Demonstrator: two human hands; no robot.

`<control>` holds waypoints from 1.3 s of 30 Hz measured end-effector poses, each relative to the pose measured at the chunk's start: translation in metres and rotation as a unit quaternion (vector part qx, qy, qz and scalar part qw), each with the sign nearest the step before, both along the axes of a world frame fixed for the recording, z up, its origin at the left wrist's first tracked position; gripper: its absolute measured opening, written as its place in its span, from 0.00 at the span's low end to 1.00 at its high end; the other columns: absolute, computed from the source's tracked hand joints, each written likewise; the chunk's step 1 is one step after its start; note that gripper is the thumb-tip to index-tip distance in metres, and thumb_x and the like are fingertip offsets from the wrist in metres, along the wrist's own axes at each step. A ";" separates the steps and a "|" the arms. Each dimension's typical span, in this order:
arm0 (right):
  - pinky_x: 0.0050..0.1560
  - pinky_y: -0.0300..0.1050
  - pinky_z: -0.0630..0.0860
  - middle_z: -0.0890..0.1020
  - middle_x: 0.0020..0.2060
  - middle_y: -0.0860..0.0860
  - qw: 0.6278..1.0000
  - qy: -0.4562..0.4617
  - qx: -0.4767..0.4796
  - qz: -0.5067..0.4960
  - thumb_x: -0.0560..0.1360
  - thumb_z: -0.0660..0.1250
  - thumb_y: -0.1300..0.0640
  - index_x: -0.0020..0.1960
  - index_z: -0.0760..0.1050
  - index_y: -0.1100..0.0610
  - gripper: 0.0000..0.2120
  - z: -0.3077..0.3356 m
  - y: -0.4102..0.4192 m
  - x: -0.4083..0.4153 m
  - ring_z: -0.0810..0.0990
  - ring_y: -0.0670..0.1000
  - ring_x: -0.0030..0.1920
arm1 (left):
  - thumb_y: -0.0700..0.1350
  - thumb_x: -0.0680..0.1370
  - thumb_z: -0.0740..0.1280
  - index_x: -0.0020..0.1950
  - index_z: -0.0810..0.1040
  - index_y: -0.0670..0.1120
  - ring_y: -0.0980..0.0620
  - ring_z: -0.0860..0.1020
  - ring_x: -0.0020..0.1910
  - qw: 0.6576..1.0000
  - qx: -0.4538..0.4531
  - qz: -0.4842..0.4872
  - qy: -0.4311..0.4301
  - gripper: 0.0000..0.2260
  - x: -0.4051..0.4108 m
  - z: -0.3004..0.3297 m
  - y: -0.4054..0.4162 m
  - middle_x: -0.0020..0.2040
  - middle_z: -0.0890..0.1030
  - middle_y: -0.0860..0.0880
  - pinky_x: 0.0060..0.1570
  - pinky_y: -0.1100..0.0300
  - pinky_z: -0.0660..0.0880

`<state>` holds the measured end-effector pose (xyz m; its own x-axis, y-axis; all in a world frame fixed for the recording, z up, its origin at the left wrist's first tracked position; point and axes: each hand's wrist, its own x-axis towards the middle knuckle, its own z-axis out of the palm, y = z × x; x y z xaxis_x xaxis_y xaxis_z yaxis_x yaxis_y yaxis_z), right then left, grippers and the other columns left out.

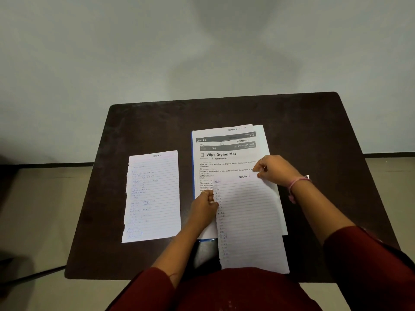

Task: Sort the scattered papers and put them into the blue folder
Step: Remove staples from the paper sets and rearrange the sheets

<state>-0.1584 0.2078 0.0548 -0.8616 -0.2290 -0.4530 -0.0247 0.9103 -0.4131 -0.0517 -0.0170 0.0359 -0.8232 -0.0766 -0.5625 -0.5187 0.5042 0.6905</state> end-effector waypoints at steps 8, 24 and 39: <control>0.56 0.44 0.76 0.85 0.47 0.44 0.997 0.071 0.001 0.037 0.77 0.66 0.56 0.54 0.82 0.50 0.09 0.004 0.002 0.017 0.82 0.46 0.50 | 0.36 0.78 0.64 0.72 0.66 0.42 0.50 0.70 0.65 0.987 -0.080 -0.050 0.131 0.23 0.008 0.011 -0.010 0.67 0.66 0.46 0.67 0.60 0.67; 0.51 0.34 0.75 0.84 0.47 0.43 0.980 -0.013 -0.196 -0.038 0.72 0.69 0.45 0.47 0.83 0.51 0.11 0.029 0.010 0.047 0.80 0.39 0.49 | 0.40 0.82 0.57 0.72 0.67 0.50 0.50 0.74 0.62 0.910 -0.214 -0.319 0.158 0.19 0.004 0.008 0.011 0.69 0.69 0.52 0.57 0.56 0.75; 0.58 0.47 0.65 0.84 0.47 0.41 0.993 0.053 0.079 0.068 0.75 0.68 0.53 0.49 0.81 0.46 0.05 0.000 -0.006 0.002 0.78 0.45 0.54 | 0.47 0.62 0.81 0.37 0.85 0.52 0.51 0.78 0.40 0.851 -0.272 -0.331 0.306 0.08 0.008 0.011 0.011 0.43 0.82 0.55 0.28 0.64 0.74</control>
<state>-0.1568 0.2016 0.0546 -0.8723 -0.2793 -0.4014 -0.1865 0.9488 -0.2549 -0.0434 -0.0065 0.0466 -0.9133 0.4050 -0.0435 0.3745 0.8769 0.3014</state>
